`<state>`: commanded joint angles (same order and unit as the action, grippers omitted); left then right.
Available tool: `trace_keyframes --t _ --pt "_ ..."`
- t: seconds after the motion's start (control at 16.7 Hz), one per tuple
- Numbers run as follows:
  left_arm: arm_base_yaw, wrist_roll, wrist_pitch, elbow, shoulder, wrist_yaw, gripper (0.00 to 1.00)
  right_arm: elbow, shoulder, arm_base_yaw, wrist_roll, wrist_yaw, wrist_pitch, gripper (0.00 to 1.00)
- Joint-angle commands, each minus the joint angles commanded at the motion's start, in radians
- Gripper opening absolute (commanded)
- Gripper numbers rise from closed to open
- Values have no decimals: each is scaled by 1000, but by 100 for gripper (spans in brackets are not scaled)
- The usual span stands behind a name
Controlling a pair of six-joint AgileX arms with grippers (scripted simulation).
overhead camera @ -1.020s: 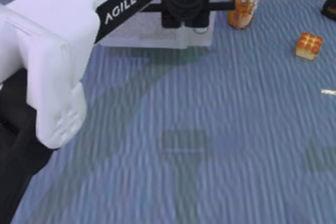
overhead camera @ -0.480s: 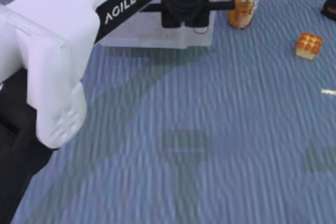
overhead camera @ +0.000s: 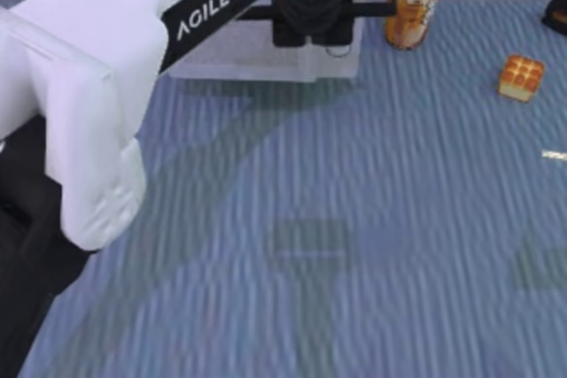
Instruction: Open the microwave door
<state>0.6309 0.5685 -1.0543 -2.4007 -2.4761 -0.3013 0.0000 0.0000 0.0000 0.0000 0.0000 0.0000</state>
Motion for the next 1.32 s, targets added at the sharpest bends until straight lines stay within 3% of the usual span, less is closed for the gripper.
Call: trace_keyframes --t 1.32 --pt "-2 -44 72 131 72 19 0 0 0 0 0 0 0 100"
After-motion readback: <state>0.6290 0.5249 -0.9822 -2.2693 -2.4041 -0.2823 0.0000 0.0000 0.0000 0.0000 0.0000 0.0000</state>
